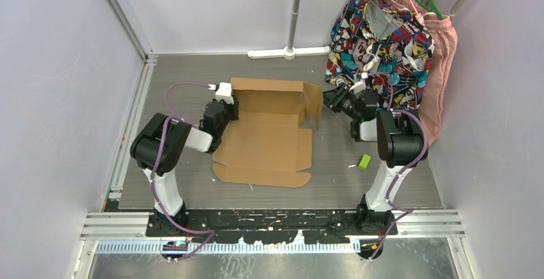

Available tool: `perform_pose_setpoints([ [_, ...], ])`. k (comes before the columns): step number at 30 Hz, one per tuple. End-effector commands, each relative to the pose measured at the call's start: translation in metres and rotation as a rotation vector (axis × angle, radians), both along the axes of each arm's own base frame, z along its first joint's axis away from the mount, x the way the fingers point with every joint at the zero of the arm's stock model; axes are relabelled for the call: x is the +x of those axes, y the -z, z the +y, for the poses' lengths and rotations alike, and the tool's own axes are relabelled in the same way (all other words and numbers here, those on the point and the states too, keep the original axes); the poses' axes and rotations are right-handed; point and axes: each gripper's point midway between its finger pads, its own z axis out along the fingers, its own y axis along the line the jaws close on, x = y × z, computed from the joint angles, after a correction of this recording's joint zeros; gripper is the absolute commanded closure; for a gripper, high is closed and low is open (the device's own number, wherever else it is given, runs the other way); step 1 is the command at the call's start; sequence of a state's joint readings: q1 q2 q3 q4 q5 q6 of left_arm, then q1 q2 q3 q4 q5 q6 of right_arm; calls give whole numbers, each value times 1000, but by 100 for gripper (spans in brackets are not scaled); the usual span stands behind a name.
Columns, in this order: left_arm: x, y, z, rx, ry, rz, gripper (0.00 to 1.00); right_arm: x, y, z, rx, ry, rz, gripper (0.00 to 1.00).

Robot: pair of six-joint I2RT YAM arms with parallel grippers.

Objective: Fold the paper box

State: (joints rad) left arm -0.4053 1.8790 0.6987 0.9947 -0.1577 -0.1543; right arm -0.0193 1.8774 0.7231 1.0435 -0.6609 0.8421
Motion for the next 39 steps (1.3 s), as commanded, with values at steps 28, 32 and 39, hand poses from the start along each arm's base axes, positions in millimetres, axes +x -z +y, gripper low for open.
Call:
perform_pose_setpoints([
  [28, 19, -21, -9, -43, 64, 23, 77, -42, -15, -12, -75, 86, -106, 53],
  [32, 22, -19, -9, -58, 82, 42, 77, -45, -23, -6, -45, 51, -130, 53],
  [39, 26, -16, -10, -69, 109, 72, 77, -53, -23, -7, -51, 55, -134, 53],
])
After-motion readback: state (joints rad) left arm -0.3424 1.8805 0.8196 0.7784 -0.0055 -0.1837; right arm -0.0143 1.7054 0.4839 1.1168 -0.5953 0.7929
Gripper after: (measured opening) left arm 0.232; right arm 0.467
